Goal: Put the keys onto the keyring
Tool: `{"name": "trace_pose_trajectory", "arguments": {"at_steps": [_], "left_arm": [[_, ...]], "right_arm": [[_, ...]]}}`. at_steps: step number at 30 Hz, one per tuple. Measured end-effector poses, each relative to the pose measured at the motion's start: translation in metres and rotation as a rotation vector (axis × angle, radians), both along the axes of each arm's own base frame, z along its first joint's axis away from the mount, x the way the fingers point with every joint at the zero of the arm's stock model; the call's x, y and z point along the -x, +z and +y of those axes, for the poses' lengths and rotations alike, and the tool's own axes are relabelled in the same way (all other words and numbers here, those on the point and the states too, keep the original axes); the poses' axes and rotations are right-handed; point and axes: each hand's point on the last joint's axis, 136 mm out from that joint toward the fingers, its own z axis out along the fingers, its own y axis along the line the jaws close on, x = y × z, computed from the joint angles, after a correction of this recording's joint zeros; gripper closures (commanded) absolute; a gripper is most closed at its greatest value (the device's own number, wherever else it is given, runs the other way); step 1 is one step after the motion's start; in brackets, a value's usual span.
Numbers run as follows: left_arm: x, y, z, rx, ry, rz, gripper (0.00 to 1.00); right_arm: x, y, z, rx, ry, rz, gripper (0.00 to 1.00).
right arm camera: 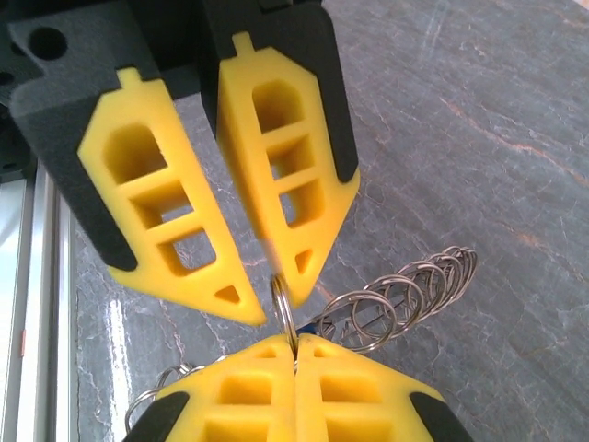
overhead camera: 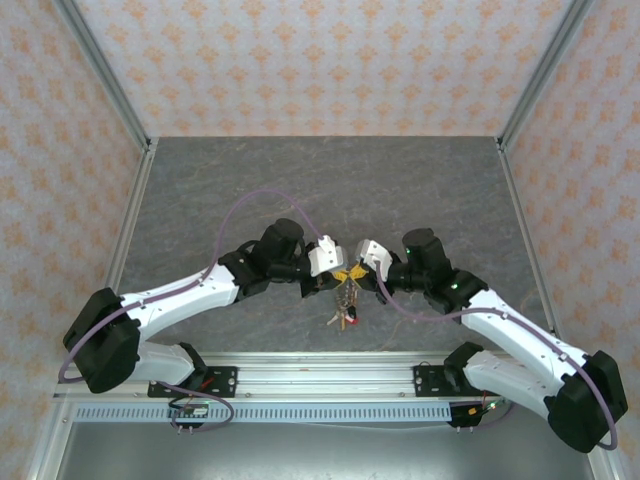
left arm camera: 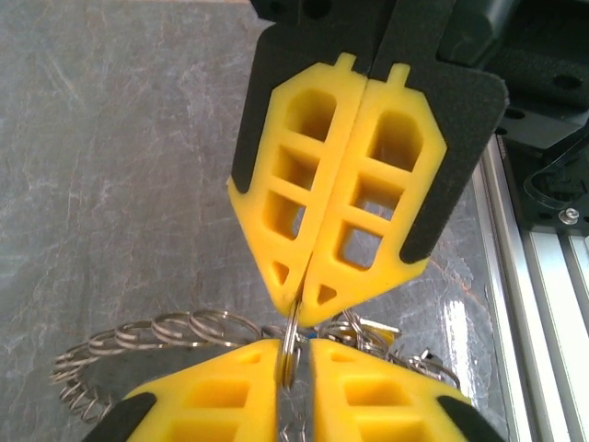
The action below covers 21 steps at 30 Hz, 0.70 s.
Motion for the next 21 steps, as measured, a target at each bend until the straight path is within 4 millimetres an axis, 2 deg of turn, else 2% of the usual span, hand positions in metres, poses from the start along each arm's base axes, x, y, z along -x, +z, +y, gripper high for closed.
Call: {"name": "trace_pose_trajectory", "arguments": {"at_steps": [8,13,16,21], "left_arm": [[-0.002,-0.01,0.0,-0.066,-0.012,0.013,0.79],[-0.003,-0.013,0.0,-0.072,-0.011,0.022,0.84],[-0.003,-0.013,0.0,-0.071,-0.01,0.025,0.78],[-0.003,-0.011,-0.001,-0.06,-0.005,0.029,0.77]], "right_arm": [[0.0,0.006,0.0,0.04,0.013,0.017,1.0],[0.002,0.008,0.002,0.048,0.027,0.017,1.0],[0.003,0.008,0.003,0.056,0.032,0.024,1.0],[0.004,0.005,0.003,0.07,0.034,0.032,1.0]]}}
